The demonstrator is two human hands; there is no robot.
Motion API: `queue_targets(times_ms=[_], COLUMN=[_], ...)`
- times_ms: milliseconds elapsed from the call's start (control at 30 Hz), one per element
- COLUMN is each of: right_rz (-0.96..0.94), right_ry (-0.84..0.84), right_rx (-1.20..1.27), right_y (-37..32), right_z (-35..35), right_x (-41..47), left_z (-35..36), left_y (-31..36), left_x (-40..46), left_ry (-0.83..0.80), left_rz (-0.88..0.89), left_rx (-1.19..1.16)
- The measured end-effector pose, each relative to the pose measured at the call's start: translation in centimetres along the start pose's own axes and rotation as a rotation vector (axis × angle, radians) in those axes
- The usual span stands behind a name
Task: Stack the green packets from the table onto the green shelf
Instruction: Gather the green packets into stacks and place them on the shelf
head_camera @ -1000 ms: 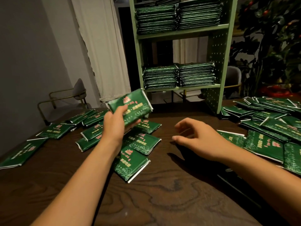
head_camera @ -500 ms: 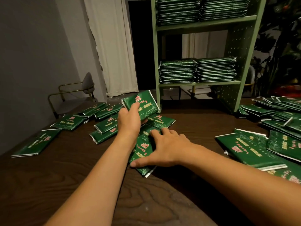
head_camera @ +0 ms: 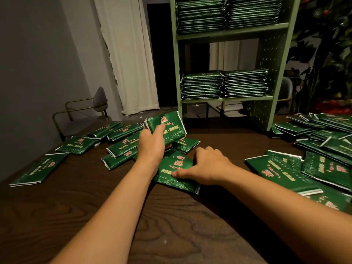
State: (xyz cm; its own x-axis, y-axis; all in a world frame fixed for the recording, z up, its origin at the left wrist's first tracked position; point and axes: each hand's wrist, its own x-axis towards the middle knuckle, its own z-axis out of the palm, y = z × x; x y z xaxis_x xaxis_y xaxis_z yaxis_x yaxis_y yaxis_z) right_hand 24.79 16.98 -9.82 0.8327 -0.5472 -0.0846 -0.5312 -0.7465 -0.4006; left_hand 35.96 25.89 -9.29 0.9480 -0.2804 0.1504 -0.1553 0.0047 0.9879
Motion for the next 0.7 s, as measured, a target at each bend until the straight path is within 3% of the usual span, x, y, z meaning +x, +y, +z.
queue_targets(times_ms=[167,367,533,700], right_rz=[-0.103,-0.291,-0.286,-0.255], right_ry=[-0.076,0.144,0.322,0.407], right_rx=[0.237,0.312,0.391,0.375], right_y=[0.4,5.3,8.1,8.9], right_z=[-0.8,-4.2,-4.5,-3.7], right_x=[-1.0,-2.3,-2.4,-1.9], left_z=[-0.3,-0.3,0.6,1.3], left_y=[-0.2,-0.4,-0.1,-0.1], left_x=[0.4,0.8,-0.4,-2.2], left_ry=[0.009,-0.11,-0.367,-0.609], left_rz=[0.068,0.004,-0.16,-0.193], left_rx=[0.022,-0.065,-0.287,-0.312])
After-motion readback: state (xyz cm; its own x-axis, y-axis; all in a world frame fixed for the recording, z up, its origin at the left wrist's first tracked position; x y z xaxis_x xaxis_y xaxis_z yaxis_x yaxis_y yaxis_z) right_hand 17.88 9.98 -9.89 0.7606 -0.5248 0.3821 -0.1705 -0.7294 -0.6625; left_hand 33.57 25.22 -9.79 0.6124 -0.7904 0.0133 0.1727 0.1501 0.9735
